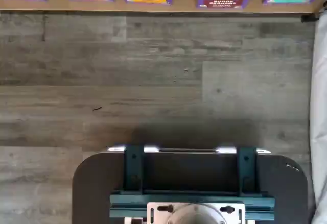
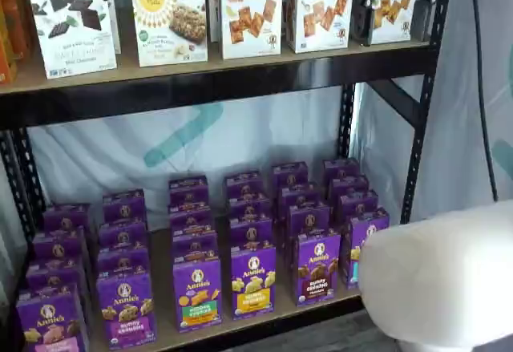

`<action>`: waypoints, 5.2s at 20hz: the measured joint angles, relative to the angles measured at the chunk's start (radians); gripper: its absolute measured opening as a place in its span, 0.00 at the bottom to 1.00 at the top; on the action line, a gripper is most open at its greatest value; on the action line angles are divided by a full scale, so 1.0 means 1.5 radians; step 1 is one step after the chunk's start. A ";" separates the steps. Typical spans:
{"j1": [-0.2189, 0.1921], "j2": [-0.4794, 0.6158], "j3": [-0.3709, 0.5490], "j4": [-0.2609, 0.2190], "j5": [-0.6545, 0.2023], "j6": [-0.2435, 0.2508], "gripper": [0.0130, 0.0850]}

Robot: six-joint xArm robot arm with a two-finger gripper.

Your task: Pick up the purple box with a brown patch in the center, on the bottom shelf, the fifth box from the left

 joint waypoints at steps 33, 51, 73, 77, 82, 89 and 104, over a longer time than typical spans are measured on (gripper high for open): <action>-0.006 -0.066 0.334 0.021 -0.228 -0.010 1.00; -0.022 -0.005 0.639 -0.011 -0.645 -0.035 1.00; -0.041 0.426 0.628 -0.026 -1.059 -0.051 1.00; -0.028 0.505 0.606 0.009 -1.123 -0.073 1.00; -0.025 0.629 0.549 -0.030 -1.178 -0.034 1.00; -0.033 0.746 0.452 0.026 -1.192 -0.096 1.00; -0.082 0.952 0.190 -0.051 -1.148 -0.071 1.00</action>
